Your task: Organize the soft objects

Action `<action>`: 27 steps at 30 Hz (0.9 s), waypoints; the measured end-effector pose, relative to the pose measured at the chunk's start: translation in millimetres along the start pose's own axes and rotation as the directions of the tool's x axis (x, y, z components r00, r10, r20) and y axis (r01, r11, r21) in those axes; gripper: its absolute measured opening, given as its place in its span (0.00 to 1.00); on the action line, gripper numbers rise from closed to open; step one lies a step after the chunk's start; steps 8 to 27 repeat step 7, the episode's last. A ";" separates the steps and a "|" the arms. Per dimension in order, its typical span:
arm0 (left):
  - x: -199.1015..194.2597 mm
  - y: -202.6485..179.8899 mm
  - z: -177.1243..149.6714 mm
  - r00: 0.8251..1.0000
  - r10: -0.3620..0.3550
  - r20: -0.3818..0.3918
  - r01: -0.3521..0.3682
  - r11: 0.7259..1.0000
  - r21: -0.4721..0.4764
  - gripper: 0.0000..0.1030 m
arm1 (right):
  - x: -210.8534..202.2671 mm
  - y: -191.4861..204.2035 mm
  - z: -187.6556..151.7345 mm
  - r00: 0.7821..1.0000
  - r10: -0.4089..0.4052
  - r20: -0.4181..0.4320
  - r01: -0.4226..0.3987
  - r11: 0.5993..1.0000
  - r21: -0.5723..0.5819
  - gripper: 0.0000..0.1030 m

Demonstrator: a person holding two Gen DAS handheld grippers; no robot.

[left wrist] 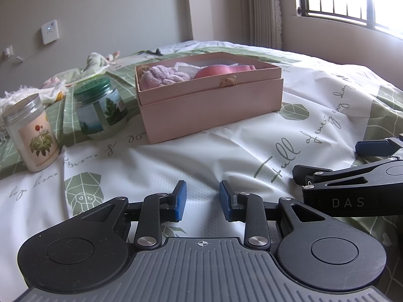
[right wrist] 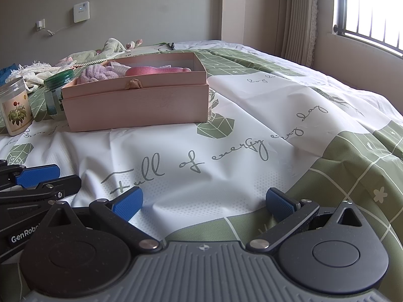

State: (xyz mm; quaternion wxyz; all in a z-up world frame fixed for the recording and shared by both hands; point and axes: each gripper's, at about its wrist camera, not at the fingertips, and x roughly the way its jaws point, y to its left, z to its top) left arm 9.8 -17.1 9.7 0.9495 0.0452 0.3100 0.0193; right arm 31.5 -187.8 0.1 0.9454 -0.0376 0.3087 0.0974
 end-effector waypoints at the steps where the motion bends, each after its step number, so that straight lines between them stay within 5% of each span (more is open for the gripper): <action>1: 0.1 -0.5 0.1 1.000 0.000 0.000 0.000 1.000 -0.001 0.31 | -0.5 -0.2 0.0 1.000 0.001 -0.001 -0.001 1.000 0.004 1.00; 27: 0.3 -2.0 1.1 1.000 -0.012 0.001 0.012 1.000 -0.005 0.26 | -2.3 2.3 -2.3 1.000 -0.005 0.004 0.005 1.000 0.009 1.00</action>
